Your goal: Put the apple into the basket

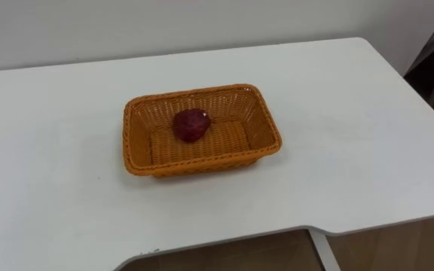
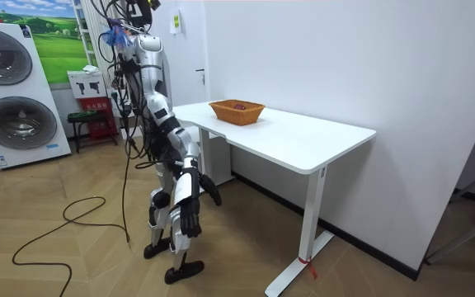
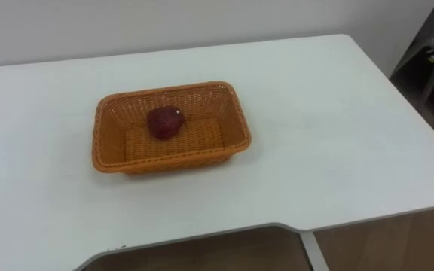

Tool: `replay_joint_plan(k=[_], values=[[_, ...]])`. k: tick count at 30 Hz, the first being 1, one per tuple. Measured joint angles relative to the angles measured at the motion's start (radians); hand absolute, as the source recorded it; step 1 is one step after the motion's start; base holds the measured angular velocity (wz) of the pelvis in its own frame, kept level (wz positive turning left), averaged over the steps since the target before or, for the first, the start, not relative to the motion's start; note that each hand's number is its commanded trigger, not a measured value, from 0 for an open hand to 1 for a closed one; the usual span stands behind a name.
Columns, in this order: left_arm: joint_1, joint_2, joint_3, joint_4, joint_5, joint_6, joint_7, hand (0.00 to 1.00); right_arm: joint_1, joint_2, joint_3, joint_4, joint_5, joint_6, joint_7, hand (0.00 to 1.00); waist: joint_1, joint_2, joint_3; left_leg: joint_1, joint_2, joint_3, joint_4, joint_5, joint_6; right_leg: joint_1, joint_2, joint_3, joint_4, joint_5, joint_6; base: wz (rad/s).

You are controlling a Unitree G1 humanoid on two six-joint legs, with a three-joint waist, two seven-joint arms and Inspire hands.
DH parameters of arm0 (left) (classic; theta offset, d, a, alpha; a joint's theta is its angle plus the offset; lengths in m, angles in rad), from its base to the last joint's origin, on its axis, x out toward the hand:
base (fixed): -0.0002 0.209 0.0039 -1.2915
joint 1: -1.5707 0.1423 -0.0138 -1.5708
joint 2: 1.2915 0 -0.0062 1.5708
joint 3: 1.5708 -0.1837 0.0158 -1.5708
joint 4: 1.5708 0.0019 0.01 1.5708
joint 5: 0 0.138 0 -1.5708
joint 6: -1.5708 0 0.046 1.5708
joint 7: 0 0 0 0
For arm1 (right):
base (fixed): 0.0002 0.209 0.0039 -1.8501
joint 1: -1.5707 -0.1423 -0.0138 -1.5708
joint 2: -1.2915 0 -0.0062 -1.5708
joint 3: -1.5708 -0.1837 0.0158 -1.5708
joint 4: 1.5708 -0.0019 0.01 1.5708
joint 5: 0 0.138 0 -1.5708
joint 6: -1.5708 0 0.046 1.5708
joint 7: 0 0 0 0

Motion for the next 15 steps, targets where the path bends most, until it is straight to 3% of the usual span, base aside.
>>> replay_joint_plan(k=[7,15], values=[[0.003,-0.003,0.04,0.0,0.011,0.07,-0.051,0.0,0.012,0.011,0.117,0.168,-0.113,0.151,0.333,0.0,0.04,0.0,0.003,0.008,-0.001,-0.007,-0.004,0.0,0.0,0.003,-0.002,-0.008,-0.014,-0.002,0.002,0.01],[0.001,-0.01,0.004,0.001,0.008,0.085,-0.067,0.0,-0.01,0.032,0.282,0.161,-0.254,0.188,0.535,0.0,0.066,-0.002,0.0042,-0.002,-0.002,-0.018,0.003,0.0,0.0,0.008,-0.006,-0.033,-0.014,-0.002,0.001,0.07]])
